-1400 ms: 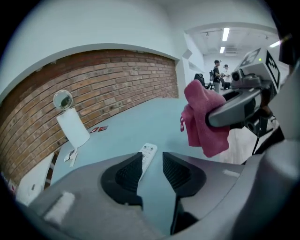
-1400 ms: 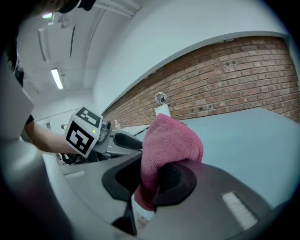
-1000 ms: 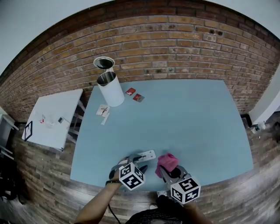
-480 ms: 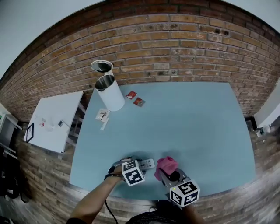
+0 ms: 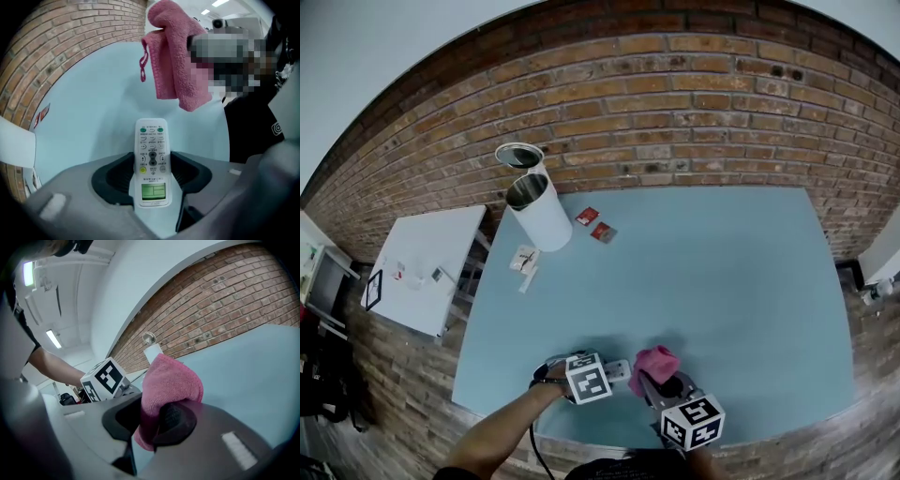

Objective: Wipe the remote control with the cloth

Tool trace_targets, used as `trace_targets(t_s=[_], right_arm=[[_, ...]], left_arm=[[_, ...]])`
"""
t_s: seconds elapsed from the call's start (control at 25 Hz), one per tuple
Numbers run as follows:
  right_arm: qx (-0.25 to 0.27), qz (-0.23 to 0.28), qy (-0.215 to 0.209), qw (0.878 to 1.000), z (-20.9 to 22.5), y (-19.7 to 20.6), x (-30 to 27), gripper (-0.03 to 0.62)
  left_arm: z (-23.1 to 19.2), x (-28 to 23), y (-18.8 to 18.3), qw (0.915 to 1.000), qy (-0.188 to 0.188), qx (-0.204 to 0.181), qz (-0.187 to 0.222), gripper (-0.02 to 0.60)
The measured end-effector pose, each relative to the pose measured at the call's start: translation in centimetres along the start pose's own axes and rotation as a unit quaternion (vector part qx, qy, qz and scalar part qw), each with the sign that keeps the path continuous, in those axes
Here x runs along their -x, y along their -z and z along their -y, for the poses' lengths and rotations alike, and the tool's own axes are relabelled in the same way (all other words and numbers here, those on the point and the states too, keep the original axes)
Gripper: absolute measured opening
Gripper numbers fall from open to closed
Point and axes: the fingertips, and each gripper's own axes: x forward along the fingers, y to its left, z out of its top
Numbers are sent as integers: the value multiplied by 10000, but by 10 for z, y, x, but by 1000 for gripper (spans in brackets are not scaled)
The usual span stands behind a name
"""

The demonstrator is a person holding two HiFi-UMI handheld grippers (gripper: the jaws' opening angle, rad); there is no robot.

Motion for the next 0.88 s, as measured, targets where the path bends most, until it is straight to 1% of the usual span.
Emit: trace_targets(t_s=[0.16,0.28,0.36,0.4,0.44,0.48,0.52,0.56,0.64,0.72,0.76,0.8,0.84,0.88], right_arm=[[-25,100,-43,9999,6,-9,-8,64],[-22,175,8,9998,11,-17,-9,64],[20,226,79,9997,14,-24,-10,64],[50,256,125,9996,16,-27,-10,64],[86,293,183,9994,17,-31,-9,64],[128,340,251,9990,18,-37,-8,64],[177,398,325,9985,18,-44,-6,64],[245,461,398,9978,18,-51,-5,64],[484,568,525,9958,13,-69,-4,64],[899,641,623,9919,3,-87,-4,64],[1160,668,675,9887,-3,-97,-3,64],[1438,696,733,9844,-9,-107,-3,64],[1719,729,792,9792,-15,-117,-2,64],[2008,769,845,9729,-24,-128,-1,64]], left_arm=[[1,-3,2,9999,69,-19,-157,241],[-2,-3,2,9996,193,136,-130,238],[-4,1,2,9983,340,462,75,236],[-4,4,0,9962,449,684,289,236],[-5,9,-4,9926,566,920,560,236],[-7,16,-9,9872,685,1156,864,236],[-10,25,-15,9798,815,1381,1194,238],[-15,36,-22,9706,956,1589,1536,238],[-22,64,-34,9496,1209,1909,2174,238],[-27,92,-45,9263,1479,2090,2763,238],[-27,105,-51,9109,1688,2169,3079,238],[-26,119,-58,8921,1926,2244,3418,238],[-26,136,-66,8704,2174,2302,3769,238],[-24,154,-73,8468,2436,2337,4110,238]])
